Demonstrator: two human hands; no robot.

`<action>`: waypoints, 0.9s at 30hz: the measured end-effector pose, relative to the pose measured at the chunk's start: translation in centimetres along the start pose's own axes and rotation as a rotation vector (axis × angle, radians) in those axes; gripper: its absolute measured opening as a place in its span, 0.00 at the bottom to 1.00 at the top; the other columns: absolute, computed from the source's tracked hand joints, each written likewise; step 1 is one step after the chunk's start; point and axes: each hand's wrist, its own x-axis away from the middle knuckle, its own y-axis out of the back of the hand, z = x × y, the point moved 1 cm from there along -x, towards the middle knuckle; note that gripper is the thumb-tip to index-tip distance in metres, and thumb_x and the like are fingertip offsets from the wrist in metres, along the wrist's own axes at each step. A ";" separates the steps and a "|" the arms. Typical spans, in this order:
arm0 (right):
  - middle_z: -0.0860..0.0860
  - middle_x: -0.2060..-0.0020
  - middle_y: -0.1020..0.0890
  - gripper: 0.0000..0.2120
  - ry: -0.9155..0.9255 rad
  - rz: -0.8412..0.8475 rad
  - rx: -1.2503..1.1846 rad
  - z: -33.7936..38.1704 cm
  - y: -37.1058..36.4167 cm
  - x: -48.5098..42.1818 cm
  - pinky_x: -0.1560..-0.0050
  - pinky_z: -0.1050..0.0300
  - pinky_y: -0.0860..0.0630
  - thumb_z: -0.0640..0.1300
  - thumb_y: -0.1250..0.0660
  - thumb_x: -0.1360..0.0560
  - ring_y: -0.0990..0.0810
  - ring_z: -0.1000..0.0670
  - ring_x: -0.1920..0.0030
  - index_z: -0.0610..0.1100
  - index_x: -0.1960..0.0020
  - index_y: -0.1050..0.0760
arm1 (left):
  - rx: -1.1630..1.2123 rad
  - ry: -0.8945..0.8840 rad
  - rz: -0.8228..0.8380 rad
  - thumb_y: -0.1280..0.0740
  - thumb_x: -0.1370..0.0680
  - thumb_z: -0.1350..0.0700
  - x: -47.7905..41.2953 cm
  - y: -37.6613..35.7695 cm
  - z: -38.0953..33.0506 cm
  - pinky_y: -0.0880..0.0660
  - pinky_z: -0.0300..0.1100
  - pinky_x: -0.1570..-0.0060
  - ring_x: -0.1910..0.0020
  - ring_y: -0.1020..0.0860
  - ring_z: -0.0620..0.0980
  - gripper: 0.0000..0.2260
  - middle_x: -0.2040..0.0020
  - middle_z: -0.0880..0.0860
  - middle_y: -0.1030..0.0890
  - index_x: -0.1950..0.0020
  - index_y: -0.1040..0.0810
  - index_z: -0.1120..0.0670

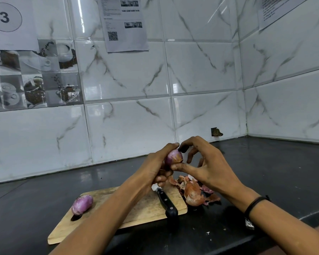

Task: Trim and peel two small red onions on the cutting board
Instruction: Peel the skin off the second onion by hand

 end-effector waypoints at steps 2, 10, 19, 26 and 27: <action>0.57 0.49 0.22 0.23 -0.003 0.041 -0.025 0.0 0.0 0.0 0.57 0.71 0.28 0.58 0.20 0.34 0.20 0.53 0.55 0.53 0.44 0.24 | -0.022 -0.005 0.000 0.38 0.22 0.36 0.1 0.0 0.2 0.41 0.35 0.79 0.82 0.42 0.45 0.25 0.75 0.53 0.30 0.67 0.25 0.56; 0.57 0.52 0.22 0.20 -0.033 0.079 -0.065 -0.2 -0.1 0.1 0.53 0.67 0.26 0.62 0.23 0.34 0.20 0.53 0.55 0.53 0.49 0.23 | -0.097 -0.008 0.017 0.41 0.21 0.37 0.2 -0.2 0.3 0.41 0.33 0.80 0.84 0.42 0.45 0.27 0.76 0.52 0.29 0.73 0.28 0.54; 0.58 0.56 0.20 0.20 -0.085 0.042 -0.037 -0.1 -0.1 0.2 0.56 0.68 0.26 0.61 0.22 0.34 0.21 0.54 0.57 0.52 0.52 0.26 | -0.098 -0.033 -0.017 0.39 0.21 0.39 0.1 -0.1 0.0 0.39 0.37 0.77 0.81 0.41 0.47 0.25 0.75 0.53 0.31 0.71 0.25 0.53; 0.56 0.49 0.21 0.19 -0.067 0.090 -0.066 -0.1 -0.2 0.2 0.61 0.68 0.28 0.58 0.22 0.31 0.20 0.52 0.59 0.56 0.46 0.25 | -0.148 -0.055 -0.001 0.43 0.20 0.40 0.2 -0.3 0.0 0.41 0.35 0.77 0.79 0.42 0.47 0.23 0.74 0.52 0.31 0.69 0.29 0.53; 0.56 0.49 0.21 0.19 -0.068 0.091 -0.059 -0.2 -0.2 0.2 0.60 0.66 0.26 0.58 0.22 0.31 0.20 0.52 0.58 0.56 0.46 0.25 | -0.155 -0.053 0.001 0.43 0.20 0.40 0.2 -0.4 0.0 0.41 0.35 0.77 0.79 0.43 0.47 0.23 0.74 0.52 0.32 0.70 0.29 0.53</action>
